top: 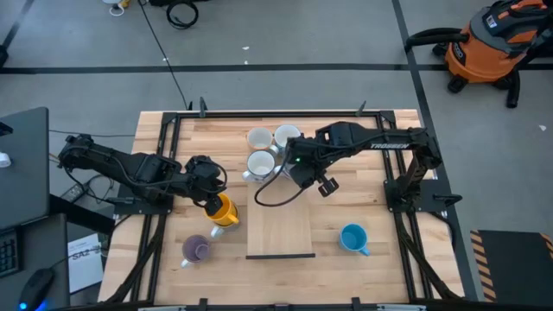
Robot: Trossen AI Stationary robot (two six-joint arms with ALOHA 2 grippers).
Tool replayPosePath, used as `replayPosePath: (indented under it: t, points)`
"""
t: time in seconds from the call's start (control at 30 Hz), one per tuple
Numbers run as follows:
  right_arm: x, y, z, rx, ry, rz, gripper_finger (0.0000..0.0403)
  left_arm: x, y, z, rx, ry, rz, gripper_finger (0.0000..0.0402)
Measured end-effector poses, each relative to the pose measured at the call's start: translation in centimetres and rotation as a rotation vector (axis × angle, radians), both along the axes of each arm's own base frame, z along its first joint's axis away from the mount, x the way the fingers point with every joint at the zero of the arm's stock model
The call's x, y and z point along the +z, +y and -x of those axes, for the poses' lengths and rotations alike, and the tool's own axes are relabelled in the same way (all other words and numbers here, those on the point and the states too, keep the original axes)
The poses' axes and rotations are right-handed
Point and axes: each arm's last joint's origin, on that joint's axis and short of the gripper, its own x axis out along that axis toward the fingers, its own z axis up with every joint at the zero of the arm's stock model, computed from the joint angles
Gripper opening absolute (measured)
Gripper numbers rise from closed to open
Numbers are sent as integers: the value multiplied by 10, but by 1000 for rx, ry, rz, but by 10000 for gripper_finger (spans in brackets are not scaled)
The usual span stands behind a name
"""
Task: Place coffee mugs
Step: Put the blue mug on the shelf aligned with the other blue cup
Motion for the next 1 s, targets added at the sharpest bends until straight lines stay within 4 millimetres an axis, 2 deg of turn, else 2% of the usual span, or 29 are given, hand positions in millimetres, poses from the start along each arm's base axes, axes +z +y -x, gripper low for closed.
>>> replayPosePath:
  t: [0.5,1.0]
  points:
    - [0,-8,0,-10,-1,-41,42,0,0,0,0,0,0,100]
    - [1,-7,-2,-1,-26,-64,88,0,0,0,0,0,0,100]
